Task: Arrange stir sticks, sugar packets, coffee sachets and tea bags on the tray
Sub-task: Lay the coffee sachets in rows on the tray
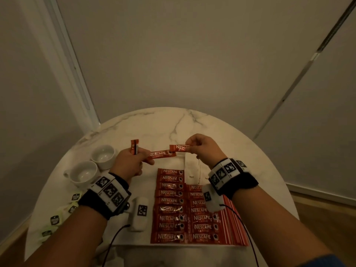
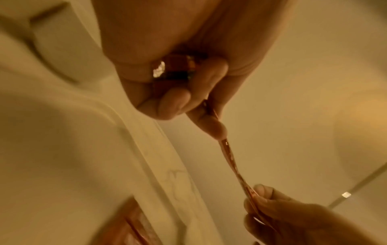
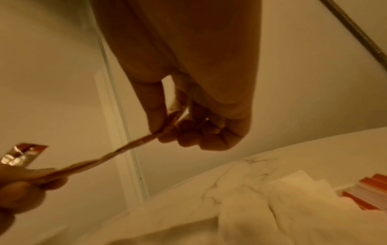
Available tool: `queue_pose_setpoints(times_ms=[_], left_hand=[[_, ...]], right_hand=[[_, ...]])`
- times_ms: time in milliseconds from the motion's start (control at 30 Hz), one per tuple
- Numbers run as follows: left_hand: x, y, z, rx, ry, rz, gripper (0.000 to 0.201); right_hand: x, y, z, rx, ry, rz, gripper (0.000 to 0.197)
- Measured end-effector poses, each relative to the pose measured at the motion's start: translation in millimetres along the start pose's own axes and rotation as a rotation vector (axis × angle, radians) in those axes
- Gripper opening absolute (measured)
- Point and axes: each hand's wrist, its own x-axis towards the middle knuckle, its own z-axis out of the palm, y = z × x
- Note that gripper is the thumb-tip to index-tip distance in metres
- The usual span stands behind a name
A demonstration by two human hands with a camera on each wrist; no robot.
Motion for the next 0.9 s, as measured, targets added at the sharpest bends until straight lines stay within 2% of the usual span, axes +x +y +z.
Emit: queue_pose_setpoints(times_ms=[100, 200, 300, 367, 500, 633, 700, 833, 900], left_hand=[[15.0, -5.4, -3.2, 0.140, 0.063, 0.003, 0.013], [25.7, -7.8, 6.6, 0.284, 0.101, 0.031, 0.024], [32.8, -6.5, 18.0, 0.158, 0.066, -0.016, 0.021], [35.8, -5.9, 22.7, 0.067, 0.042, -0.012, 0.029], [42.4, -8.1, 23.8, 0.119, 0.024, 0.079, 0.026], [47.7, -8.0, 17.3, 0.181, -0.021, 0.109, 0.024], [48.1, -6.6, 16.5, 0.250, -0.009, 0.150, 0.022], [44.4, -1.0, 16.2, 0.389, 0.010, 0.232, 0.022], [46.0, -0.9, 11.3, 0.421, 0.093, 0.245, 0.024]], right_hand=[[18.8, 8.4, 7.9, -0.008, 0.021, 0.085, 0.017], [23.2, 6.2, 17.5, 0.139, -0.032, 0.042, 0.016], [23.7, 3.0, 26.7, 0.182, -0.077, -0.039, 0.015], [24.5, 3.2, 29.9, 0.147, -0.097, -0.066, 0.014], [25.9, 5.3, 24.8, 0.267, -0.192, -0.017, 0.011], [30.0, 3.9, 16.8, 0.351, -0.323, 0.027, 0.022], [32.1, -1.7, 17.9, 0.199, -0.337, -0.005, 0.021], [38.3, -13.5, 23.6, -0.291, -0.242, -0.172, 0.015], [44.2, -12.5, 25.9, -0.409, -0.222, -0.195, 0.017]])
